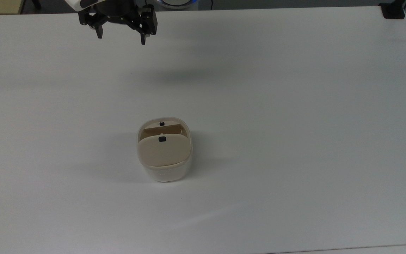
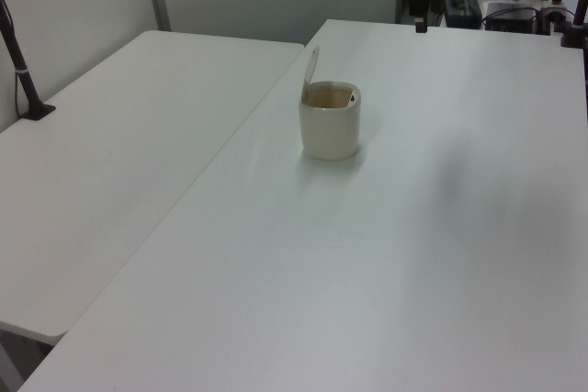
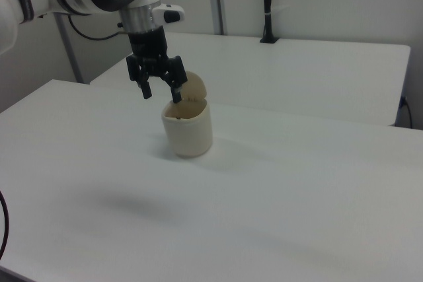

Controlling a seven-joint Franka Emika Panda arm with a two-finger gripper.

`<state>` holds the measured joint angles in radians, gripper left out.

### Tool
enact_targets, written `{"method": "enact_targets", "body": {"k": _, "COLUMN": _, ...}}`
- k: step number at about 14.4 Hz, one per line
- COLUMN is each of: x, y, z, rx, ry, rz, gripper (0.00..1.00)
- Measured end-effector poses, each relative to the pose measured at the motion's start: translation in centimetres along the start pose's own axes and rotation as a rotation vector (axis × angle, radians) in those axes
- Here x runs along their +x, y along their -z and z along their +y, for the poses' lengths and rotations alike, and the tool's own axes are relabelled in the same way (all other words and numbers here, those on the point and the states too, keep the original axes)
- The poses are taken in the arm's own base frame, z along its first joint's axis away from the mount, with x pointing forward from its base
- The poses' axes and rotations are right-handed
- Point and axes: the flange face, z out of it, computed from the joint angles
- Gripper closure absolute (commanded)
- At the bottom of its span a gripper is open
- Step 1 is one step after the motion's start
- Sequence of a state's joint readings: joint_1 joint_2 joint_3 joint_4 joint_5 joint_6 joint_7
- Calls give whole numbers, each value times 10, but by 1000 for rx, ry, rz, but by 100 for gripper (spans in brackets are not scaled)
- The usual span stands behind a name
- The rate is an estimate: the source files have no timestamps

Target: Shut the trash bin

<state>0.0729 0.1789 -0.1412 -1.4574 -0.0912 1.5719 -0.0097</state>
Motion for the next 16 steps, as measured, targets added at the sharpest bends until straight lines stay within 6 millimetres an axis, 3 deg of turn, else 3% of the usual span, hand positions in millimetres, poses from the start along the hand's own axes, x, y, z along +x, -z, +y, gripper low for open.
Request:
{"method": "enact_targets", "body": {"k": 14, "x": 0, "y": 0, "z": 2, "rx": 53, "ry": 13, "rz": 1, "gripper": 0}}
{"method": "enact_targets", "body": {"k": 16, "x": 0, "y": 0, "z": 2, "rx": 53, "ry": 13, "rz": 1, "gripper": 11}}
